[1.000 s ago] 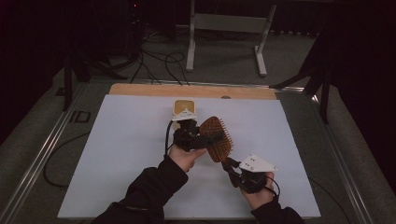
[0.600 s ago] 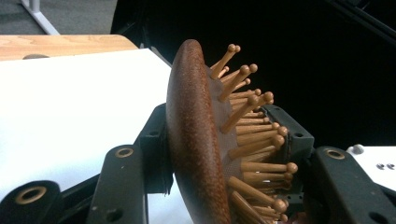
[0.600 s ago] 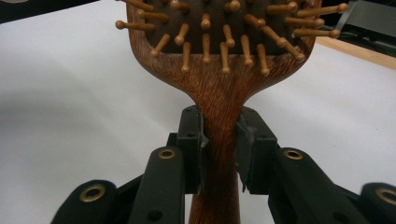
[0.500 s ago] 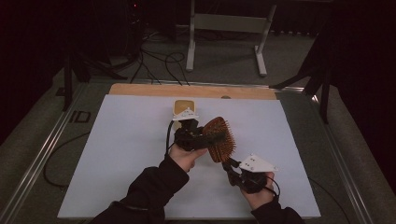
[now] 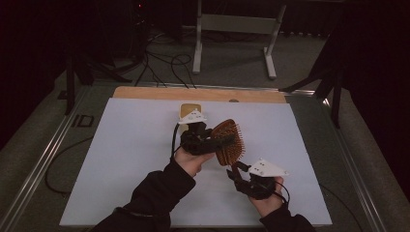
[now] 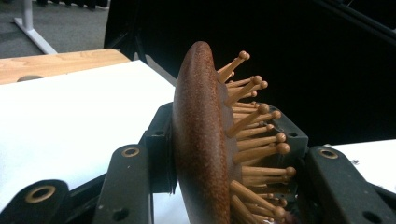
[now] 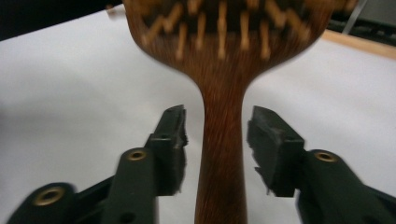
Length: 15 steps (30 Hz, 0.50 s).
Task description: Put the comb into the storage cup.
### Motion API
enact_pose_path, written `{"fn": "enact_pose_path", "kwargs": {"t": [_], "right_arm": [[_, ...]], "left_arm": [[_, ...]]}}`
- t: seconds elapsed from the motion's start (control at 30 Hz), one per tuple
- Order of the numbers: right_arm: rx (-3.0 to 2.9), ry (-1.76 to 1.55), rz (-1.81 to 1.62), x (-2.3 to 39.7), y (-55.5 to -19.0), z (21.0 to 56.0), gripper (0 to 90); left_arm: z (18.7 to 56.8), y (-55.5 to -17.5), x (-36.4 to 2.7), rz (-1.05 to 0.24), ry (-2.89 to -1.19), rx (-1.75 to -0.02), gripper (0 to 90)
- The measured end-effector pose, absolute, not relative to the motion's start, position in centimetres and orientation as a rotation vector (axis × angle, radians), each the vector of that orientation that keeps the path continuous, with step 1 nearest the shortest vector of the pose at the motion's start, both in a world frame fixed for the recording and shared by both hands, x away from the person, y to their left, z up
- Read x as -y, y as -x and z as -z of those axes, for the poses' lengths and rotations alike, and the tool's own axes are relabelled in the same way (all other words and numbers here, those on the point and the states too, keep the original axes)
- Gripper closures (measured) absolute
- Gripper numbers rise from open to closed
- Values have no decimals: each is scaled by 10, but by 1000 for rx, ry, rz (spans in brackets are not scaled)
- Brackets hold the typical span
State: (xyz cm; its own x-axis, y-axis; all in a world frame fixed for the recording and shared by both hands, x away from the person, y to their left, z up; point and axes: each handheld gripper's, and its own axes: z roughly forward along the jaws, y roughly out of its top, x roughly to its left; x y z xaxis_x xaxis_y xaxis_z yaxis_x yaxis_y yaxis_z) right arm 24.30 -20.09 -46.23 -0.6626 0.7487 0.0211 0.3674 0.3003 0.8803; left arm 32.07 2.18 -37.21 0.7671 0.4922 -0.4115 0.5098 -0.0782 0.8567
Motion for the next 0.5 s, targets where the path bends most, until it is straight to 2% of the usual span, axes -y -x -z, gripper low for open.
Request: {"fn": "enact_pose_path", "kwargs": {"t": [0.17, 0.27, 0.3, 0.33, 0.37, 0.4, 0.5], "right_arm": [[-2177, -1013, -1312, 200, -244, 464, 392], [-2176, -1024, -1312, 201, -245, 464, 293], [-2176, -1024, -1312, 201, -245, 464, 293], [-2185, -1021, -1331, 202, -245, 465, 202], [-2185, -1021, -1331, 202, -245, 465, 202], [-2203, -1020, -1345, 203, -247, 466, 142], [-2213, -1005, -1346, 204, -247, 467, 126]], "left_arm": [[368, -322, -24, 16, -1709, -794, 544], [367, -324, -27, 17, -1700, -796, 544], [367, -324, -27, 17, -1700, -796, 544], [366, -325, -29, 17, -1697, -795, 543], [366, -325, -29, 17, -1697, -795, 544], [365, -326, -31, 11, -1695, -794, 544], [363, -327, -33, 2, -1694, -796, 544]]}}
